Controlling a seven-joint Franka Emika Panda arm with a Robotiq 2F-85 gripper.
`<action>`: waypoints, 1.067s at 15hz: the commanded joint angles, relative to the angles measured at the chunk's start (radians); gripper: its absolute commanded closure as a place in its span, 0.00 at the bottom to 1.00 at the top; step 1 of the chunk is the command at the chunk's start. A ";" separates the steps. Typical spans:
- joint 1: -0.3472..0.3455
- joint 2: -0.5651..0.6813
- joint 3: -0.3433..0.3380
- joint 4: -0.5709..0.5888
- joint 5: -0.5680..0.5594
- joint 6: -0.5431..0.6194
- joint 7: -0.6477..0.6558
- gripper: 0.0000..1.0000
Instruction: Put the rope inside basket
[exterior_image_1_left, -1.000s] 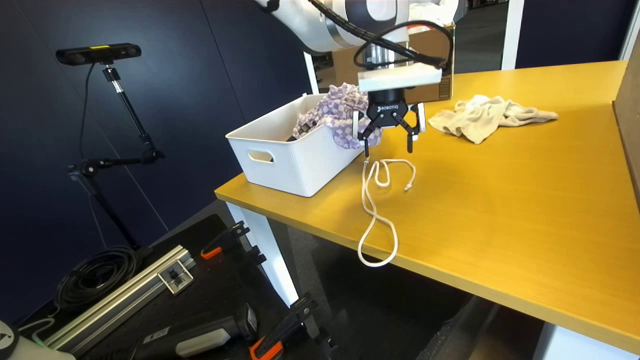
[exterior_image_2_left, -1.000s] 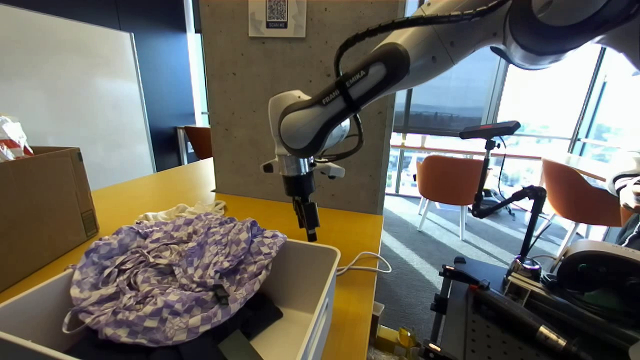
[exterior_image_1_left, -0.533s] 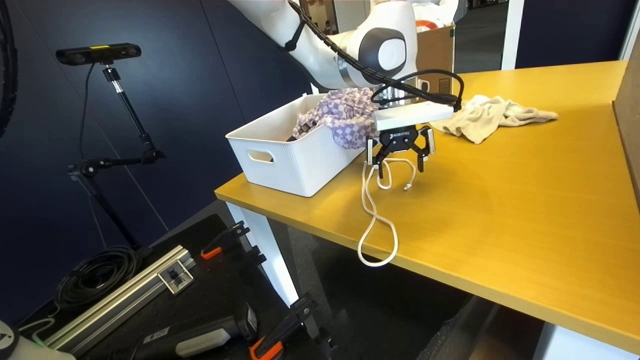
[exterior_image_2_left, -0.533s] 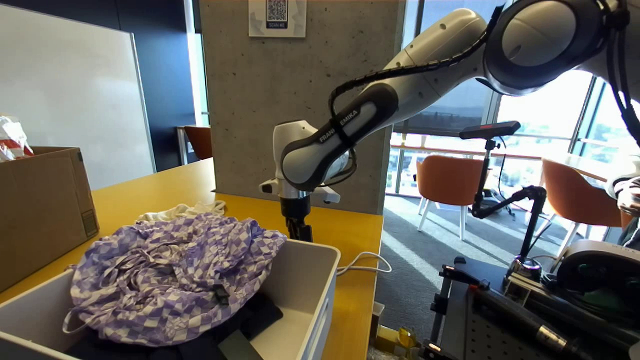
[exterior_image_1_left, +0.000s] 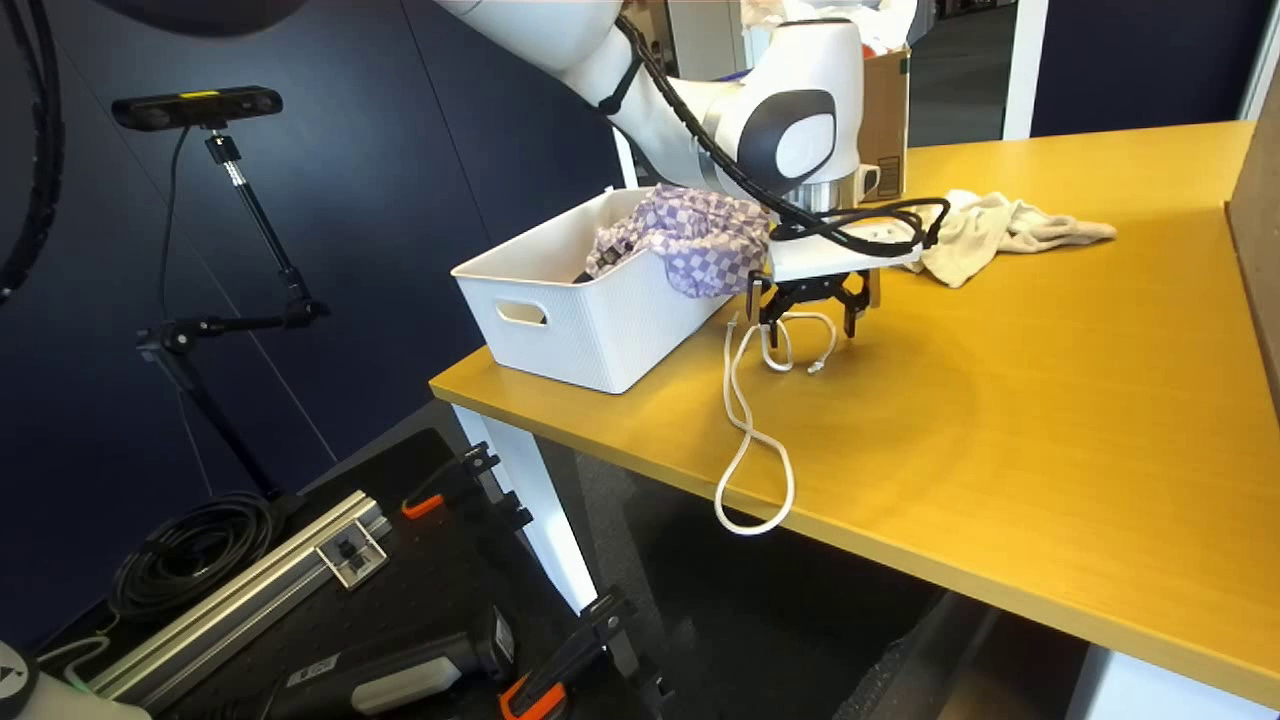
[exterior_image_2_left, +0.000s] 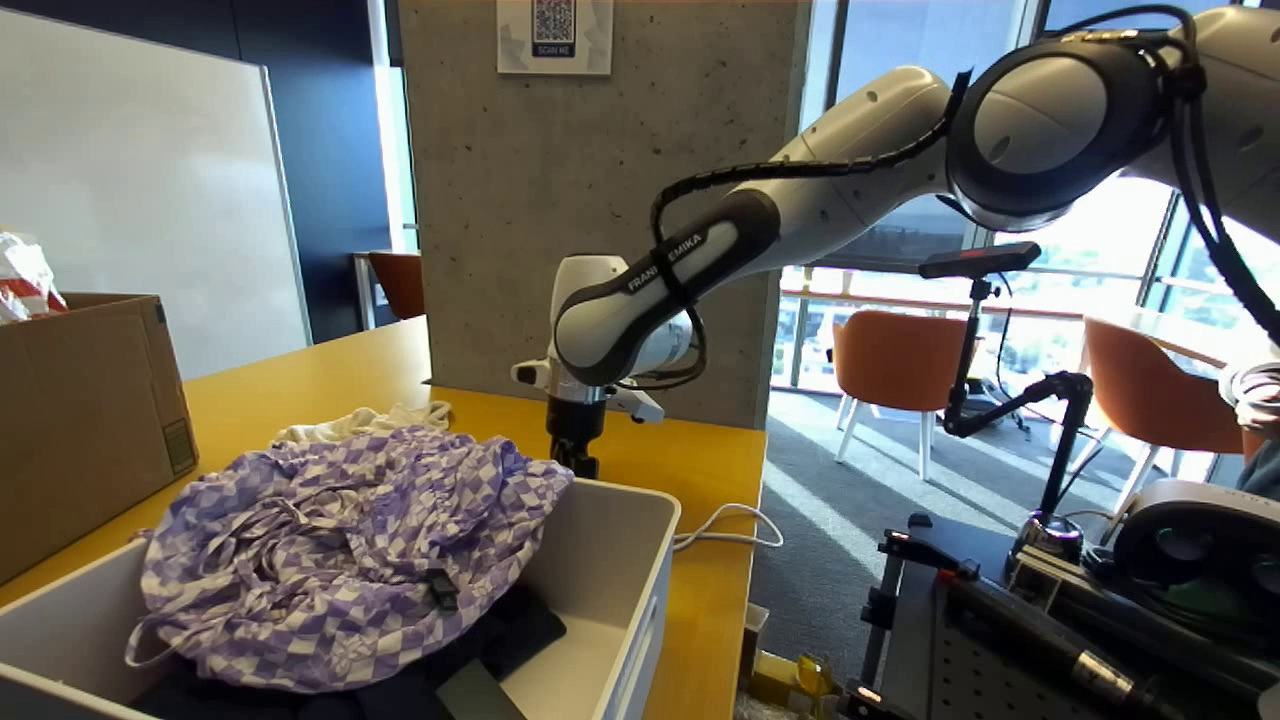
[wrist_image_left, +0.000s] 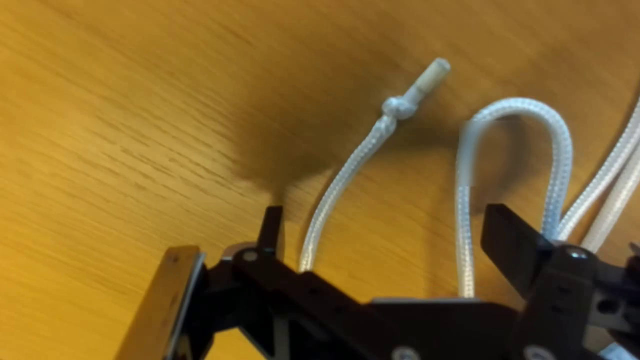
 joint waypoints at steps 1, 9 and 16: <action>-0.041 0.057 0.070 0.078 0.073 0.001 -0.080 0.00; -0.056 0.022 0.091 0.055 0.129 -0.067 -0.148 0.00; -0.081 0.027 0.060 0.070 0.127 -0.090 -0.154 0.00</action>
